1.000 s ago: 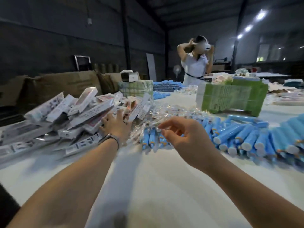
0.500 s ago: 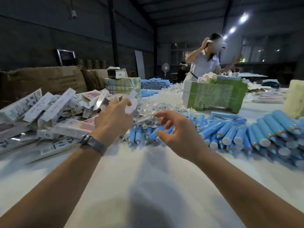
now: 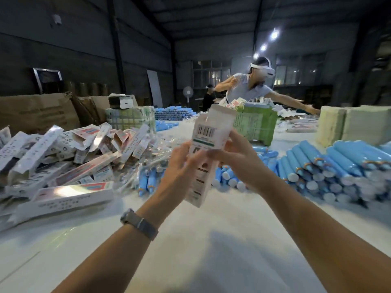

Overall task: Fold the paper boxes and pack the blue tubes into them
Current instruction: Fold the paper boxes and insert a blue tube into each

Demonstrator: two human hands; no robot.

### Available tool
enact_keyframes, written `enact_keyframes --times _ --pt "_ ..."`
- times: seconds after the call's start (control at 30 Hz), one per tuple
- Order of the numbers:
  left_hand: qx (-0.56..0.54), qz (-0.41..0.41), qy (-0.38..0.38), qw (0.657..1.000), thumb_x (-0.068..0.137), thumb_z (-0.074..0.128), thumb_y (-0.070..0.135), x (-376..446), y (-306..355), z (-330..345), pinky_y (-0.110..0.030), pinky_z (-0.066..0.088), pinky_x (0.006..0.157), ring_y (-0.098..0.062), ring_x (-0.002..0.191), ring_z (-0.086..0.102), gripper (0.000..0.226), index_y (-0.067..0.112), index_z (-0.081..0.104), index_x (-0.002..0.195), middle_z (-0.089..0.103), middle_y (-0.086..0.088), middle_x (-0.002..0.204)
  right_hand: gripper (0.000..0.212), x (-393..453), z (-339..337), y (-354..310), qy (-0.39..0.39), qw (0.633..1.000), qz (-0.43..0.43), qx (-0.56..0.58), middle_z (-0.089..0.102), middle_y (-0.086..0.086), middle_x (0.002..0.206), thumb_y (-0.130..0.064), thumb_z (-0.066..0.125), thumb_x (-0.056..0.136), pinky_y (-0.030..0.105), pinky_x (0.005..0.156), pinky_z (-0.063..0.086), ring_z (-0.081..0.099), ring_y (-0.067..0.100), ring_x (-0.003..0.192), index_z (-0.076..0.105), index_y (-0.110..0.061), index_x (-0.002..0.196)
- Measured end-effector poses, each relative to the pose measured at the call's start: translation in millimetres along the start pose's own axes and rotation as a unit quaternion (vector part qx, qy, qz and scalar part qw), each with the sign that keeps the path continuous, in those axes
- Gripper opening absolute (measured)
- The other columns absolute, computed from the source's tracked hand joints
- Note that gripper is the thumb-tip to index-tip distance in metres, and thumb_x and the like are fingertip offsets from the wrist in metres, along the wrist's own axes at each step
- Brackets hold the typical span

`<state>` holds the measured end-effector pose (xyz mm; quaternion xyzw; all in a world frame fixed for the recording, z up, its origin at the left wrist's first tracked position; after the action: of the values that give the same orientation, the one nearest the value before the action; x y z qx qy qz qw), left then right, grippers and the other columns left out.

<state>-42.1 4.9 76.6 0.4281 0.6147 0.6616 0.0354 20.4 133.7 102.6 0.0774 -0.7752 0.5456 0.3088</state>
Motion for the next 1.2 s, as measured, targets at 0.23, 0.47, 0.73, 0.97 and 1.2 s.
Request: enact_keyframes --times 0.23,0.47,0.73,0.97,1.2 --pt "-0.001 0.031 0.008 0.999 0.086 0.070 -0.007 -21.1 -35.2 32.8 -0.020 0.054 0.075 -0.003 0.090 0.068 0.047 0.021 0.043 0.112 0.070 0.014 0.101 0.027 -0.6 -59.1 18.2 0.037 0.996 0.073 0.046 0.071 -0.002 0.089 -0.044 0.059 0.086 0.027 0.061 0.049 0.066 0.016 0.079 0.069 -0.026 0.103" --pt "0.059 0.051 0.063 0.995 0.064 0.088 0.005 -26.0 -47.2 36.7 -0.013 0.053 0.059 0.005 0.078 0.068 0.070 0.052 0.046 0.094 0.068 0.028 0.091 0.035 -11.5 -78.5 104.4 -0.035 0.779 0.243 -0.577 0.047 0.002 0.132 -0.040 0.056 0.087 0.039 0.096 0.042 0.040 0.029 0.127 0.060 -0.039 0.122" --pt "0.038 0.081 0.033 0.995 0.065 0.076 0.038 -28.7 -48.9 33.8 -0.025 0.059 0.074 -0.012 0.096 0.072 0.059 0.059 0.045 0.110 0.072 0.010 0.106 0.005 -13.5 -90.1 108.1 0.069 0.765 0.215 -0.604 0.056 0.004 0.117 -0.024 0.054 0.091 0.032 0.081 0.042 0.058 0.030 0.107 0.058 -0.025 0.094" --pt "0.001 0.084 -0.006 0.996 0.086 0.044 0.061 -32.7 -37.5 25.9 -0.042 0.057 0.084 -0.023 0.100 0.068 0.030 0.056 0.046 0.116 0.067 0.010 0.109 0.014 -16.9 -108.8 103.2 0.338 0.876 0.337 -0.074 0.057 0.012 0.081 -0.007 0.053 0.086 0.024 0.051 0.046 0.054 0.023 0.055 0.053 -0.020 0.082" --pt "-0.016 0.050 0.056 0.997 0.083 0.046 0.063 -25.8 -41.6 15.3 -0.052 0.058 0.082 -0.029 0.095 0.069 0.018 0.059 0.052 0.099 0.068 0.014 0.105 0.014 -9.4 -64.1 69.7 0.302 0.836 0.310 0.337 0.054 0.016 0.093 0.010 0.043 0.089 0.032 0.063 0.048 0.065 0.027 0.075 0.049 -0.002 0.085"
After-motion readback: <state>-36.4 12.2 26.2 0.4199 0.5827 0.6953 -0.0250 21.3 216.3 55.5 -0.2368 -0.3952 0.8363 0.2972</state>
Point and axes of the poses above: each hand's wrist, its own x-axis towards the middle knuckle, its own z-axis out of the palm, y = z × x, the point moved 5 cm from there along x, towards the middle knuckle
